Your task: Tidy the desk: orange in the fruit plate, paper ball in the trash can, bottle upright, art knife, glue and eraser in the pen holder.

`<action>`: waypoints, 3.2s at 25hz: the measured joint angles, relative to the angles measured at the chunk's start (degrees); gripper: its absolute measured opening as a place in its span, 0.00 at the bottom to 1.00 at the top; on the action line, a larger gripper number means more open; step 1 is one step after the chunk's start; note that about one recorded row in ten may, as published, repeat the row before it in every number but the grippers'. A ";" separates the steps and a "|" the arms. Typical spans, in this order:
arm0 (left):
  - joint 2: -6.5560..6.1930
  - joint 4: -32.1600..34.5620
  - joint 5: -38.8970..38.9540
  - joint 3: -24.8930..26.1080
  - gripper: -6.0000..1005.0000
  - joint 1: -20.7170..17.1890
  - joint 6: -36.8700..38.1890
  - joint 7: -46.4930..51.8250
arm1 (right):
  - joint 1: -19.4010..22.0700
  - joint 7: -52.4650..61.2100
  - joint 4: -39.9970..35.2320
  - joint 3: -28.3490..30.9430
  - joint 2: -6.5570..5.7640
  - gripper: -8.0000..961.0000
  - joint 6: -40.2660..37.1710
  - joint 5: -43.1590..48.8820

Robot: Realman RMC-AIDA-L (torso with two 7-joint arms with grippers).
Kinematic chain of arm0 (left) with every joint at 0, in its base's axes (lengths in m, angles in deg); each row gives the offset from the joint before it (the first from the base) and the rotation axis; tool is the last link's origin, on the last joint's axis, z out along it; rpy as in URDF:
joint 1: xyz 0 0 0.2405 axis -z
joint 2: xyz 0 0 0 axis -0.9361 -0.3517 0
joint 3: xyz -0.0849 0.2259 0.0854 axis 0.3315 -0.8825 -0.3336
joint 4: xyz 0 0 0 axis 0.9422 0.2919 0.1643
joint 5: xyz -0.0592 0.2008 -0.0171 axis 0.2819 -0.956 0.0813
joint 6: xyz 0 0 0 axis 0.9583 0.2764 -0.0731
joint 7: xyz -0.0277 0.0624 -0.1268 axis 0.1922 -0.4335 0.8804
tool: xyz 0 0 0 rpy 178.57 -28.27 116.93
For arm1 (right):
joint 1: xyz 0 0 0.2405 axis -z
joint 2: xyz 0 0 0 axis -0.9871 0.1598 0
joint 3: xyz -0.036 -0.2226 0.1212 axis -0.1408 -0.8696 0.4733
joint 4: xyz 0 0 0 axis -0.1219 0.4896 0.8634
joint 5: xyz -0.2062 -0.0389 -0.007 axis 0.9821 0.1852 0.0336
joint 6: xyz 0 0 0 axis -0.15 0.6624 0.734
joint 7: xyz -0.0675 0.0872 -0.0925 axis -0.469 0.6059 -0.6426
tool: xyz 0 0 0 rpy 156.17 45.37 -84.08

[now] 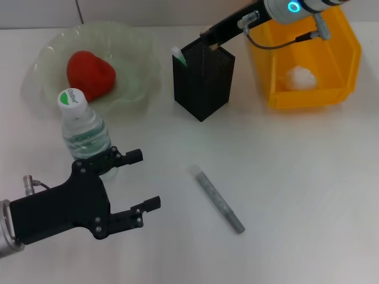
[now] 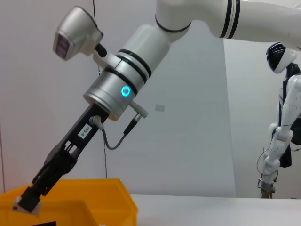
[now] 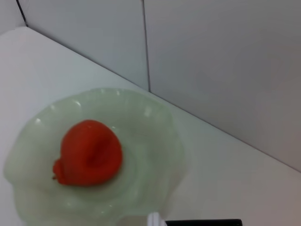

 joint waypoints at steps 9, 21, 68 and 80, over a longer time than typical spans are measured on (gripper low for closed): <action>0.00 0.01 0.00 0.00 0.78 0.02 0.02 0.00 | -0.75 -0.08 2.00 0.02 0.00 0.39 1.26 -0.10; -0.27 0.11 0.00 0.52 0.78 -1.15 0.64 0.00 | 3.36 7.53 -21.36 -0.70 0.20 0.46 -34.89 -0.09; -0.18 -2.02 0.00 0.70 0.78 -2.81 -0.55 -2.01 | -4.11 14.16 3.58 -34.96 0.62 0.62 -14.18 -8.35; -0.18 -2.02 0.00 0.70 0.78 -2.57 -0.69 -2.02 | -5.02 14.16 6.14 -35.01 0.62 0.37 -13.67 -9.00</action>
